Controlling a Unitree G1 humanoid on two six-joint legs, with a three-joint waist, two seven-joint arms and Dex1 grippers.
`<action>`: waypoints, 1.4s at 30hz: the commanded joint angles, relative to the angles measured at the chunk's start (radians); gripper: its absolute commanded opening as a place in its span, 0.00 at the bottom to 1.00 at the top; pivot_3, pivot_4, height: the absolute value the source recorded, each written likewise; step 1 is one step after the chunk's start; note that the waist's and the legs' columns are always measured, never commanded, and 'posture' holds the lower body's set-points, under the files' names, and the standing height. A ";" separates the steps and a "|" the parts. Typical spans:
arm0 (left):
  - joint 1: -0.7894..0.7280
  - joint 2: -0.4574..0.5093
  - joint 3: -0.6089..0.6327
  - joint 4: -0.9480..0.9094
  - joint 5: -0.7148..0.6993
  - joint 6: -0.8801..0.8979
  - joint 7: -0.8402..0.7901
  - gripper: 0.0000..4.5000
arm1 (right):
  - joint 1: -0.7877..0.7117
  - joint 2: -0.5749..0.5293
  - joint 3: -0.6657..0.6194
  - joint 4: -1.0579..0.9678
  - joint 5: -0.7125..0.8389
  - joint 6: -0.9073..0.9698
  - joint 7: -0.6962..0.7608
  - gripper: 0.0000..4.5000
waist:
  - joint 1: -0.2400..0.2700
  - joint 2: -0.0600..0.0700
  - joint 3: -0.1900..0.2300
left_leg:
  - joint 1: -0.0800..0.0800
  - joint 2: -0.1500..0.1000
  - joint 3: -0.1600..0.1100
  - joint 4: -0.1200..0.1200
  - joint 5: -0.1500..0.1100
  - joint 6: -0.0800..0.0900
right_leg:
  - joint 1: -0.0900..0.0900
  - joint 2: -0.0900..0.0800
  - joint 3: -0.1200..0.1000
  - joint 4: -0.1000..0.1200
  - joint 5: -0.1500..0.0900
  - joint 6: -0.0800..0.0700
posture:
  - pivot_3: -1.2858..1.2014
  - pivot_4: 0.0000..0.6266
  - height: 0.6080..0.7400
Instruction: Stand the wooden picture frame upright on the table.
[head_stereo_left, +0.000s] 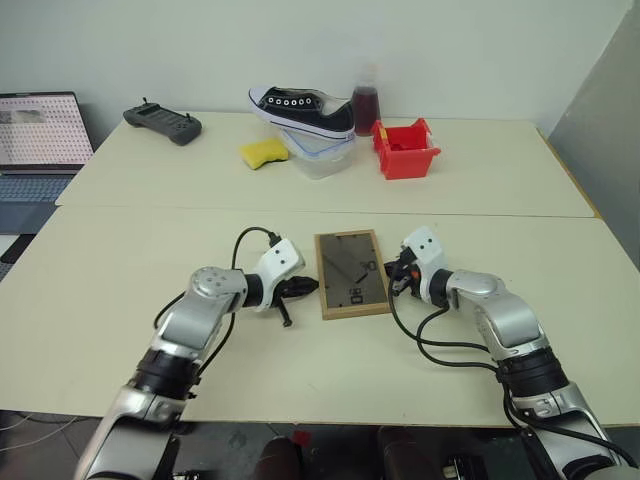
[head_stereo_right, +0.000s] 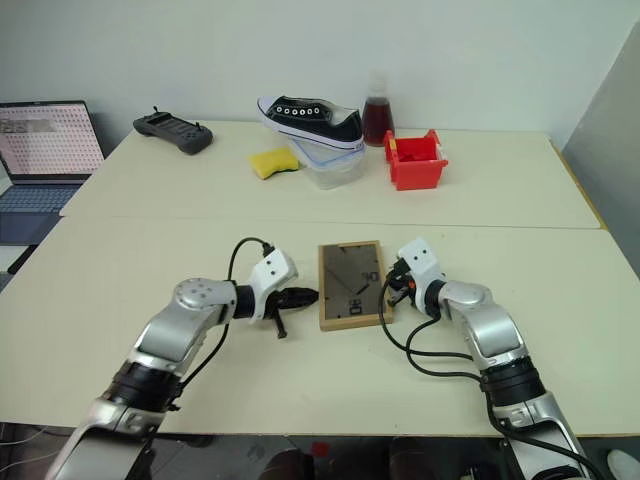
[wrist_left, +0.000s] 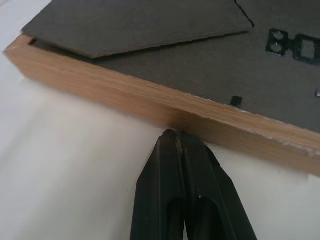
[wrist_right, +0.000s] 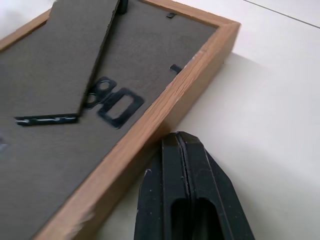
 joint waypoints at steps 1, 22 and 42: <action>0.042 0.046 0.038 -0.158 -0.055 0.072 -0.017 0.01 | 0.016 0.020 0.036 -0.135 0.047 0.050 0.042 0.00 | -0.001 0.000 0.000 | 0.000 0.000 0.000 0.000 0.000 0.000 | 0.000 0.000 0.000 0.000 0.000 0.000 | 0.52 0.24 1.00; 0.045 0.236 0.437 -0.039 -0.642 1.027 -0.159 0.38 | 0.070 -0.208 0.062 -0.088 -0.033 -0.114 0.191 0.00 | -0.003 0.000 0.000 | 0.000 0.000 0.000 0.000 0.000 0.000 | 0.000 0.001 -0.001 -0.001 -0.001 0.000 | 0.52 0.24 1.00; 0.110 -0.022 0.510 0.081 -0.980 1.095 0.372 0.99 | 0.018 -0.039 0.163 -0.052 -0.090 -0.126 0.198 0.00 | -0.004 0.000 -0.001 | 0.002 0.000 -0.001 0.000 0.000 0.000 | 0.001 0.000 0.000 0.002 -0.001 0.000 | 0.52 0.24 1.00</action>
